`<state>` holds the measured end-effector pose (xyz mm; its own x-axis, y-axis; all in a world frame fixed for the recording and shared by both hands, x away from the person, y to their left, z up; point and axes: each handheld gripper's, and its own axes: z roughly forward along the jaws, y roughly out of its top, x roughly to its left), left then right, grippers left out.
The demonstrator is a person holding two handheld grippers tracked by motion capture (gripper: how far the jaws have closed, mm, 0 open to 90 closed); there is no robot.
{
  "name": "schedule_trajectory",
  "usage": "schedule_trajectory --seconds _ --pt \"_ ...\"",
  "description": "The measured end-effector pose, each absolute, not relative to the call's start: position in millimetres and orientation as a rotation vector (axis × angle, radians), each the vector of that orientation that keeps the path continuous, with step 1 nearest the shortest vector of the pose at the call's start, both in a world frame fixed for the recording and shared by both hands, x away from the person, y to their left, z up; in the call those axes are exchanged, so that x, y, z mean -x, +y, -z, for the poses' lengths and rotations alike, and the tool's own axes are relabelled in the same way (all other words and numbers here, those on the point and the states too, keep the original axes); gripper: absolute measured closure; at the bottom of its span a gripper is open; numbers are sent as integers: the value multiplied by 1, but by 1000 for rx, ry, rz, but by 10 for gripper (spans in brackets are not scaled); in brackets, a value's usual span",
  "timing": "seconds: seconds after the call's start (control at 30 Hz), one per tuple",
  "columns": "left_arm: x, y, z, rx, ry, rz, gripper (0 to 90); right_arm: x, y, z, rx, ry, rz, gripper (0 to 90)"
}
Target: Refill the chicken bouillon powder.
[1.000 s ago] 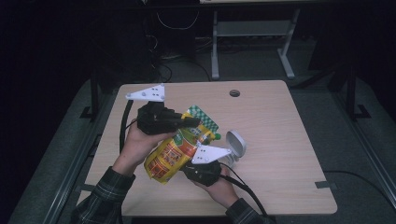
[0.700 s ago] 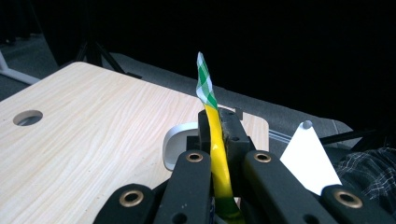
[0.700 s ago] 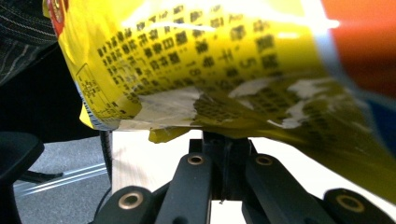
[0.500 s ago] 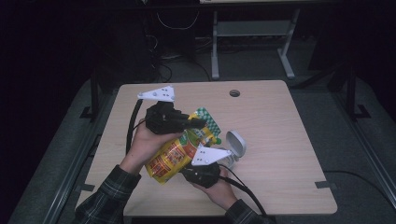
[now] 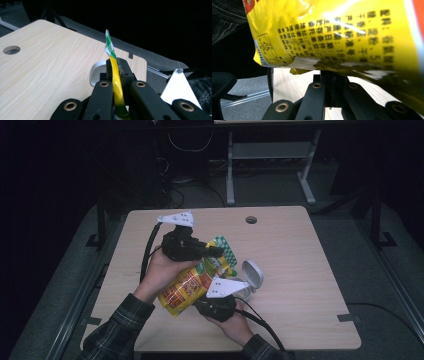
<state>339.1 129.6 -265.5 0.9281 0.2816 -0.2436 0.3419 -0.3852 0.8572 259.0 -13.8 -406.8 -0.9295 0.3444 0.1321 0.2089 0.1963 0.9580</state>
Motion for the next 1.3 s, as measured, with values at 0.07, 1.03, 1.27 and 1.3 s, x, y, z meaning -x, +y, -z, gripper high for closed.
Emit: schedule_trajectory --seconds 0.07,1.03,1.27,1.3 --pt "-339 128 266 -2002 452 75 900 -258 -14 407 -547 2342 -1848 900" --pt "-348 111 278 -2122 527 133 900 -252 -11 414 -541 2335 -1893 900" --pt "-349 105 279 -2154 539 135 900 -251 -11 414 -535 2330 -1902 900" --pt "-350 105 279 -2156 542 136 900 -252 -11 414 -537 2330 -1904 900"
